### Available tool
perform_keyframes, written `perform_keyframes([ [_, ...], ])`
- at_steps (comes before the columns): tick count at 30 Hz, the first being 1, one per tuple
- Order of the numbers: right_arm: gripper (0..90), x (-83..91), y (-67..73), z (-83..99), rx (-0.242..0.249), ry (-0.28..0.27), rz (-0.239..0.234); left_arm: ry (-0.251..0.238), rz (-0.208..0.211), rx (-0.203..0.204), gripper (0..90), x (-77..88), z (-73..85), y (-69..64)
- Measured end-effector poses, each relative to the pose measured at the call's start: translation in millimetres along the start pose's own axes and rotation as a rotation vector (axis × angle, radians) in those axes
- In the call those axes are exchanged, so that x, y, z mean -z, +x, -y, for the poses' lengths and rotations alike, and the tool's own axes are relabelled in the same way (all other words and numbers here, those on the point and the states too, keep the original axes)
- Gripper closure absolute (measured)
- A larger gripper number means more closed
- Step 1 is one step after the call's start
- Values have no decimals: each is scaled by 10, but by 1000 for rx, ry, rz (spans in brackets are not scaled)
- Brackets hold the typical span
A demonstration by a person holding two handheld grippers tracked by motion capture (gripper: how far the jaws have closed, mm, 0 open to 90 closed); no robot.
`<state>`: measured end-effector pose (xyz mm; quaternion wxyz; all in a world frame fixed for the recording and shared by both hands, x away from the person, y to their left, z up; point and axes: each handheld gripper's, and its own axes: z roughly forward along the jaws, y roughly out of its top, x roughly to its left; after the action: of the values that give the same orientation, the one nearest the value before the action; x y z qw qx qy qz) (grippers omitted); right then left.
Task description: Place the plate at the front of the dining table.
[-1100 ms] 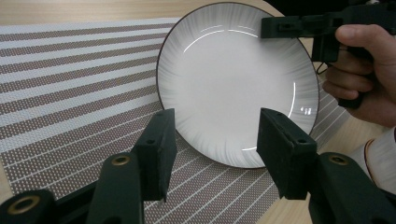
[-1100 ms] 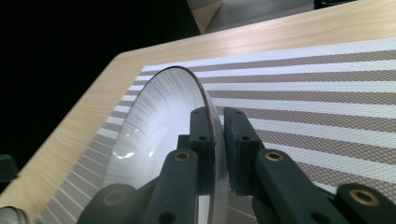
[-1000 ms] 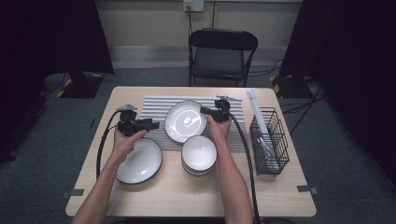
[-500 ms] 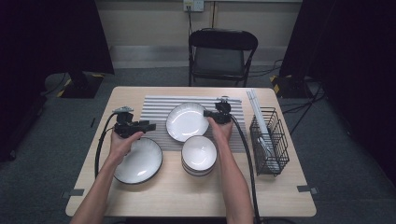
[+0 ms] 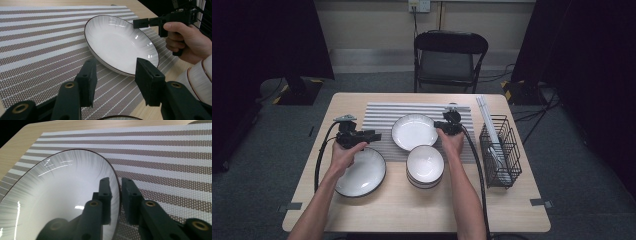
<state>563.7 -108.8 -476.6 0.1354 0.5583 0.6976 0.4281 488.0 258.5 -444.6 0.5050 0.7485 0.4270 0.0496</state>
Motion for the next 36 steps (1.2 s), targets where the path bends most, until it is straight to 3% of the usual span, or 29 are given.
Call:
perform_keyframes([
  [3,757,22,16,4,22,2,1,11,-1,-18,516,-16,-1,-25],
  [9,645,58,0,59,5,-3,-50,25,-3,-18,491,-37,14,-73],
  [17,539,112,46,96,39,8,-58,37,2,-63,431,-53,7,-176],
  [23,490,182,58,73,59,-9,-74,35,40,-89,357,-60,12,-245],
  [36,407,344,83,121,93,-16,-70,43,33,-121,414,31,4,-342],
])
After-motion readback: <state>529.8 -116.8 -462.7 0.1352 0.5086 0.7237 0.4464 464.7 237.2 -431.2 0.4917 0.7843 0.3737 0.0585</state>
